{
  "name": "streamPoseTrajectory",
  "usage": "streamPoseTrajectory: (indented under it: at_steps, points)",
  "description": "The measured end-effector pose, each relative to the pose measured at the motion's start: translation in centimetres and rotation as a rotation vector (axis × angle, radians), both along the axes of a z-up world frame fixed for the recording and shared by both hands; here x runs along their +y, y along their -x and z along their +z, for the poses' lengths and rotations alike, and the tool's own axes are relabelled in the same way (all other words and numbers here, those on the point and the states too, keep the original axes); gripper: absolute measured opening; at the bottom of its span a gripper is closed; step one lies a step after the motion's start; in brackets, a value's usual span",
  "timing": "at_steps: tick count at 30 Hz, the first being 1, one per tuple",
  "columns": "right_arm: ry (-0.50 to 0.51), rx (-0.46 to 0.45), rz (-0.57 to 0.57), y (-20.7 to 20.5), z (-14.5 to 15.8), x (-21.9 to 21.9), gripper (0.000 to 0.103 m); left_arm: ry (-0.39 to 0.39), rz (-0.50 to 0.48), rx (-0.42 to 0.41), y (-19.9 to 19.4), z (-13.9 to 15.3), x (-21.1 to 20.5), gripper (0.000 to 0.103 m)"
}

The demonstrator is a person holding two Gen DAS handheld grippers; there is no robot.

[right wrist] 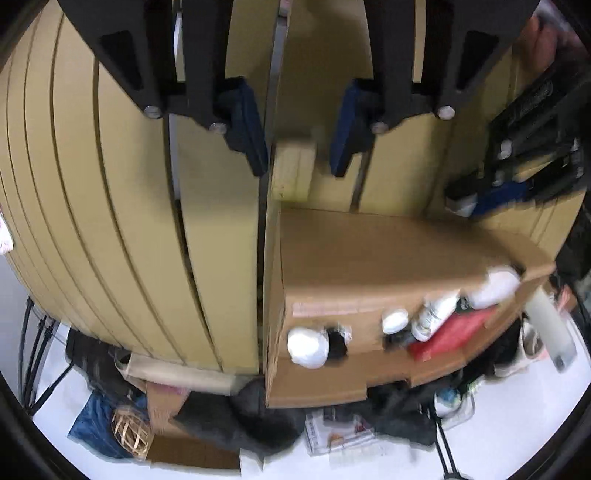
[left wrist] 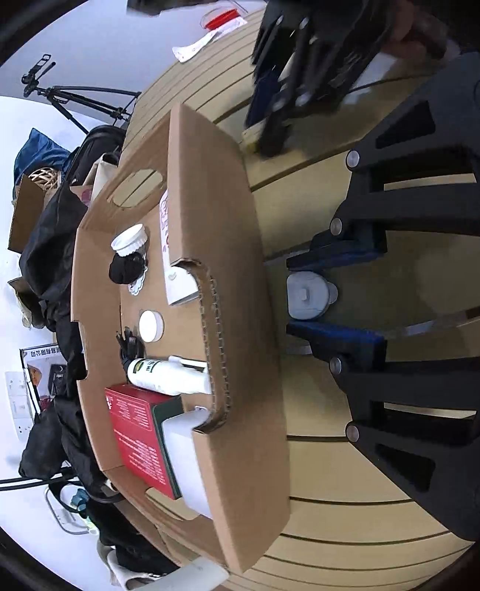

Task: Organize objects
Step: 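Grasp the small white item with the left gripper while the right grasps the yellow block, then lift the white item and yellow block and carry them toward the tray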

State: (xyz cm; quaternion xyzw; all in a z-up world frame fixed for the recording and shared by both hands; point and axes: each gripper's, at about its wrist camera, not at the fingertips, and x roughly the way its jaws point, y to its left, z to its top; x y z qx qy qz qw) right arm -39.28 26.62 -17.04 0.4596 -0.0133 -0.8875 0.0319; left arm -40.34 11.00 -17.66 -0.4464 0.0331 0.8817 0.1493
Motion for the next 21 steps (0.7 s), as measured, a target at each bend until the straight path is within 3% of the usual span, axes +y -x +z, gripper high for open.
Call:
streamPoseTrajectory:
  at_steps: [7, 11, 14, 19, 21]
  points:
    - [0.001, -0.009, -0.005, 0.0, 0.9, 0.5, 0.023, -0.028, 0.004, -0.030, -0.2, 0.2, -0.5, 0.023]
    - [0.020, -0.016, 0.002, 0.0, 0.9, 0.7, 0.023, -0.085, -0.008, 0.022, -2.3, 2.6, -1.3, 0.023]
    - [0.011, 0.001, 0.020, -0.9, 1.0, 0.2, 0.023, -0.085, -0.001, 0.051, -4.4, 4.7, -2.2, 0.023]
    - [0.072, 0.110, 0.046, -7.0, 6.5, 0.1, 0.023, -0.057, 0.035, 0.089, -10.6, 9.0, -4.8, 0.023]
    - [0.030, 0.176, 0.062, -10.6, 8.8, -0.2, 0.023, -0.047, 0.051, 0.119, -13.8, 10.4, -5.8, 0.023]
